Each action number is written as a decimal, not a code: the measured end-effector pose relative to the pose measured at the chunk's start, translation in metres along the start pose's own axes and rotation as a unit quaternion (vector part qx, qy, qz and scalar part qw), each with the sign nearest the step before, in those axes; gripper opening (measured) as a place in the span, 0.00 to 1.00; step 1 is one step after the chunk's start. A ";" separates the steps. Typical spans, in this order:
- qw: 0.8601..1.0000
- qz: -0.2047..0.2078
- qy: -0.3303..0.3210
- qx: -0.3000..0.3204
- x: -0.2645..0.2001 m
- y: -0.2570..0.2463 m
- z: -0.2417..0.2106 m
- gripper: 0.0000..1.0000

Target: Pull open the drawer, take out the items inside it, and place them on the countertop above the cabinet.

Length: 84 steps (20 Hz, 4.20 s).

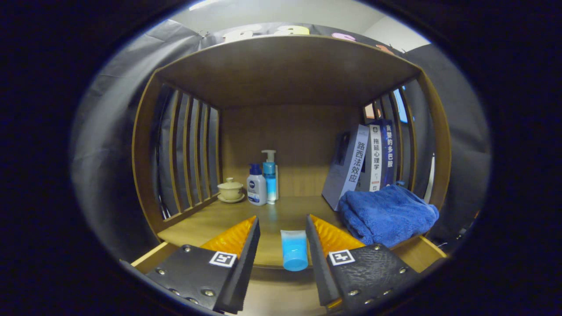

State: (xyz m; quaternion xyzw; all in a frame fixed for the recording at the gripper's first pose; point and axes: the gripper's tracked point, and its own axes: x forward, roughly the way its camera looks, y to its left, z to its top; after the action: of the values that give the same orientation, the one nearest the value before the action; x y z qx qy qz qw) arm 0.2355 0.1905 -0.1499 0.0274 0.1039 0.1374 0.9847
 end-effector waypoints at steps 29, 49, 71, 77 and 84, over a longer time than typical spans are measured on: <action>0.995 -0.021 0.093 0.031 -0.190 0.000 -0.121 0.93; 0.995 -0.018 0.103 0.002 -0.088 -0.013 -0.116 0.95; 0.994 -0.028 0.095 0.049 -0.022 -0.014 -0.115 0.94; 0.994 -0.012 0.097 0.050 -0.025 -0.006 -0.107 0.94; 0.995 -0.083 0.054 0.019 -0.079 -0.057 -0.028 0.98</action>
State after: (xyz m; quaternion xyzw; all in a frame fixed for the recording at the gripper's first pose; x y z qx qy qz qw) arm 0.1703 0.1144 -0.1664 0.0299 0.1610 0.0542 0.9850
